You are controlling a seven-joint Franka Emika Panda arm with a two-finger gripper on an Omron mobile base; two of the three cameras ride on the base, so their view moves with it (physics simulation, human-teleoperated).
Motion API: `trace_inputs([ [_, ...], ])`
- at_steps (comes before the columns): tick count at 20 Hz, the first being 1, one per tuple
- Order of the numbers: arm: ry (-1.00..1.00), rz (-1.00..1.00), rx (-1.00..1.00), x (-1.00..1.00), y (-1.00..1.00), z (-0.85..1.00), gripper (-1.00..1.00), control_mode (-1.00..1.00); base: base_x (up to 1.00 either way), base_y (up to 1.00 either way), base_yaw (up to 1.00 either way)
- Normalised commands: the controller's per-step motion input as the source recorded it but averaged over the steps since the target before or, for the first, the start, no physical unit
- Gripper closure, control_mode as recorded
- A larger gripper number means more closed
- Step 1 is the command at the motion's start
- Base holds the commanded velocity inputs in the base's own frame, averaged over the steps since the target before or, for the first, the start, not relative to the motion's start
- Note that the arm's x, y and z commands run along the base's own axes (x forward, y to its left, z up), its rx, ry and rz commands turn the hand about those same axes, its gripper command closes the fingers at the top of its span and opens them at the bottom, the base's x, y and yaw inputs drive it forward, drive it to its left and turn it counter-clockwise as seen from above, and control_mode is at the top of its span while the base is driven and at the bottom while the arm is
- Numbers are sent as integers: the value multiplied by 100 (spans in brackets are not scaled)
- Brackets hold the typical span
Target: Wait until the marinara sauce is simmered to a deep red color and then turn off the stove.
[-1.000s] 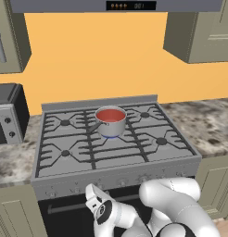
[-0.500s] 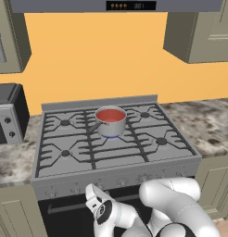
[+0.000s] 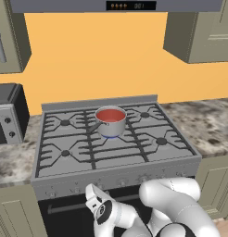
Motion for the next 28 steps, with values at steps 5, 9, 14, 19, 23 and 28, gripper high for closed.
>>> trace_inputs([
  [5,0,0,0,0,0,0,-100,-100,0,0,0],
  [9,0,0,0,0,0,0,-100,-100,0,0,0],
  [14,0,0,0,0,0,0,-100,-100,0,0,0],
  [19,0,0,0,0,0,0,-100,-100,0,0,0],
  [23,0,0,0,0,0,0,-100,-100,0,0,0],
  [28,0,0,0,0,0,0,-100,-100,0,0,0],
])
